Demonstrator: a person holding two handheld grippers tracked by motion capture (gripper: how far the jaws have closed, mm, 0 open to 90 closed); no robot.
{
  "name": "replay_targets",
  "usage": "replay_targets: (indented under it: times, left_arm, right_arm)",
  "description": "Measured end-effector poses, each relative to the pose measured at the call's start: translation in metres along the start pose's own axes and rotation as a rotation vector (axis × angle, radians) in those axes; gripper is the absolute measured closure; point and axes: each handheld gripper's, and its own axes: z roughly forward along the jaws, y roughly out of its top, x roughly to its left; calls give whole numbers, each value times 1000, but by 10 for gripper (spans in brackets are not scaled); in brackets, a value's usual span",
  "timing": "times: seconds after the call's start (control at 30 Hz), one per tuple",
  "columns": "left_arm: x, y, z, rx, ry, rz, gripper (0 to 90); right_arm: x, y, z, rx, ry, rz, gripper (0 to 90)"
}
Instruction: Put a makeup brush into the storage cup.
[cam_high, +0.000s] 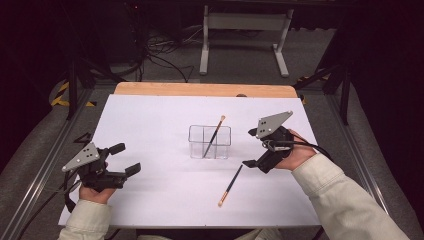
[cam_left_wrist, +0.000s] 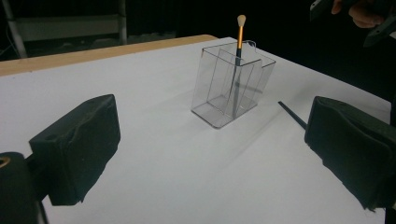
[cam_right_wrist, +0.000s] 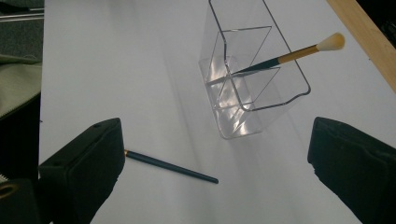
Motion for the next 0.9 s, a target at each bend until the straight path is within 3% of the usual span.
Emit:
replay_targets:
  times: [0.33,0.73,0.9]
  left_arm:
    - [-1,-2,-3,4,9,0,42]
    - [0,-3,-3,9,8,-8,45]
    - [1,-3,-1,10,3,-6,45]
  right_arm:
    - [0,6,14,46,30,-21,46]
    - [1,6,32,71,76,9,62]
    - [2,5,38,98,85,-12,66]
